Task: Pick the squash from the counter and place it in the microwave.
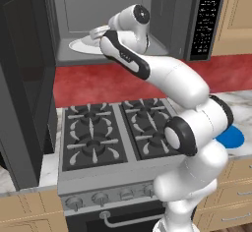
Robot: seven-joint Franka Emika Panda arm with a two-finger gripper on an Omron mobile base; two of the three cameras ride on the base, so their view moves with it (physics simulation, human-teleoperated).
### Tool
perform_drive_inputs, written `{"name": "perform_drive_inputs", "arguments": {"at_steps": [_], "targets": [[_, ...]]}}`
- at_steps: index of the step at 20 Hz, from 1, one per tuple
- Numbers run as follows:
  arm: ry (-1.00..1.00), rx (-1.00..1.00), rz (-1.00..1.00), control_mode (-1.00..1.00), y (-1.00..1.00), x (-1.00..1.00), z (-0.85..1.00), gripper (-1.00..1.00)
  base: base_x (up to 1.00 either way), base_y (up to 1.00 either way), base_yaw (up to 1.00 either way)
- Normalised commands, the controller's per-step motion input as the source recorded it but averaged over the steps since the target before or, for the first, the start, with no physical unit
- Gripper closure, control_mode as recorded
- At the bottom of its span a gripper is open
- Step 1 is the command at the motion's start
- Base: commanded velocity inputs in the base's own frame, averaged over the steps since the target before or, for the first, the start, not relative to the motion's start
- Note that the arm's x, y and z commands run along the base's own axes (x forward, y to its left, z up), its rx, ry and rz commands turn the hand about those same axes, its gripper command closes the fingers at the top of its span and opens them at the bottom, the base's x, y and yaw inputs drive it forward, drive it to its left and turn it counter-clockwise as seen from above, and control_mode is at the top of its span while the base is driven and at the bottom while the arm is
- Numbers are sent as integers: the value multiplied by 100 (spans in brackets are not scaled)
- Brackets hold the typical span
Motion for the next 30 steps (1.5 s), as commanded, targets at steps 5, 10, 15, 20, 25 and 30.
{"name": "perform_drive_inputs", "arguments": {"at_steps": [5, 10, 15, 20, 25, 30], "targets": [[3, 0, 0, -100, 0, 33, -26, 100, 0, 0, 0], [4, 0, 0, -100, 0, 14, -15, 100, 0, 0, 0], [2, 0, 0, -100, 0, 29, -9, 100, 0, 0, 0], [2, 0, 0, -100, 0, 28, -1, 100, 0, 0, 0], [2, 0, 0, -100, 2, 1, -4, -100, 0, 0, 0], [0, 0, 0, -100, 1, -13, 0, -100, 0, 0, 0]]}}
